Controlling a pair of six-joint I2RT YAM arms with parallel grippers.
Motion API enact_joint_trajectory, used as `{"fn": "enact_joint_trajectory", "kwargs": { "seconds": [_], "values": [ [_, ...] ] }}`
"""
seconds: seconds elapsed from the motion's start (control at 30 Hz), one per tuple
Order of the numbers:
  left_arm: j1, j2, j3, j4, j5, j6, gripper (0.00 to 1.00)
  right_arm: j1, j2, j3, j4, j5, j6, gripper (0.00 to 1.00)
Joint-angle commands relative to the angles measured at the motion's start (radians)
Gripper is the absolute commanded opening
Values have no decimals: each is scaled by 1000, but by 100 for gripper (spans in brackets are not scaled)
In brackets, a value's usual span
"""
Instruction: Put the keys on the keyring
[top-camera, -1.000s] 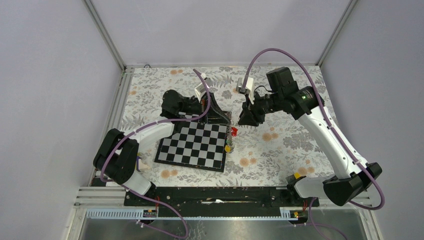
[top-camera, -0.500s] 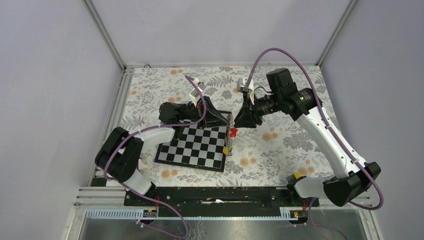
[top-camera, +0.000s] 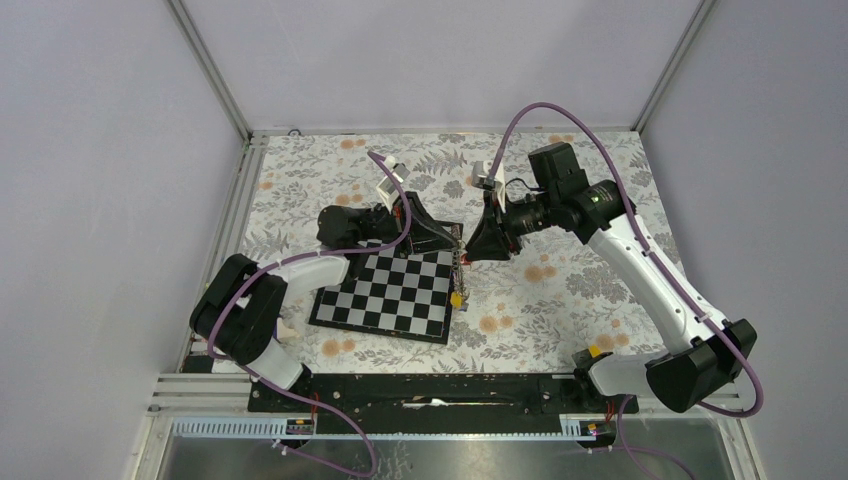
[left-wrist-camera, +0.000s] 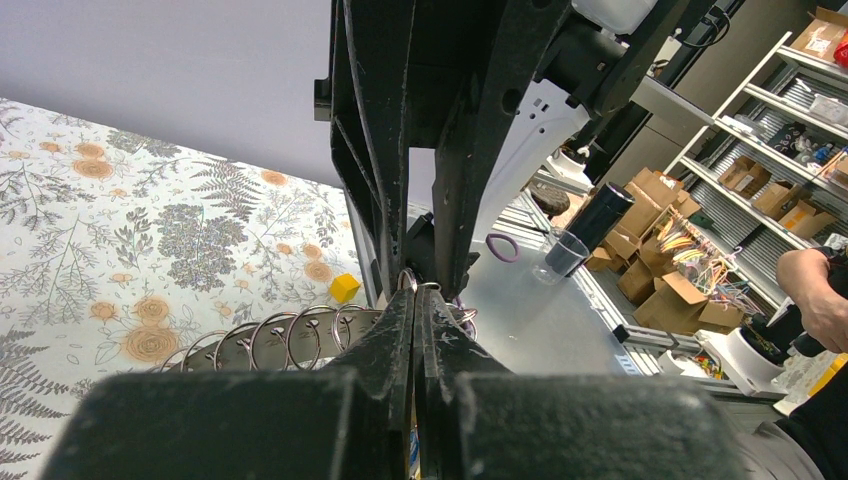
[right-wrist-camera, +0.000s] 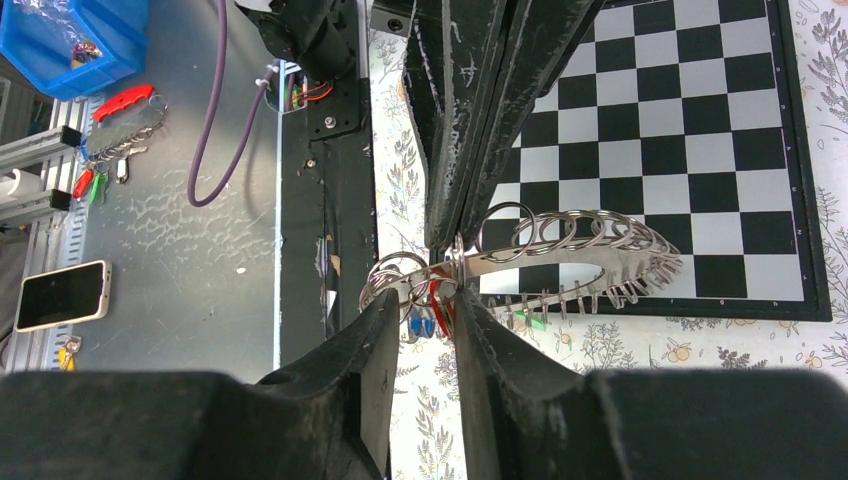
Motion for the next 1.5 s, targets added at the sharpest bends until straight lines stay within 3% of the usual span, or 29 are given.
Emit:
{"fn": "enact_joint_trajectory", "kwargs": {
  "seconds": [0.0, 0.4, 0.8, 0.97, 1.27, 1.47],
  "values": [
    [-2, -25, 2, 111, -47, -8, 0, -5, 3, -9, 45, -21, 26, 30],
    [-1, -25, 6, 112, -47, -13, 0, -6, 2, -42, 60, -34, 28, 15],
    [-5, -18, 3, 109, -46, -2, 0, -6, 9, -46, 81, -59, 50, 15],
    [-14, -13, 2, 101, -40, 9, 0, -6, 11, -37, 79, -67, 54, 16],
    [-17, -15, -1, 97, -32, 15, 0, -22, -18, 4, 41, -27, 26, 31],
    [-17, -12, 1, 97, -27, 12, 0, -54, -41, 20, 28, -23, 16, 33]
  ]
}}
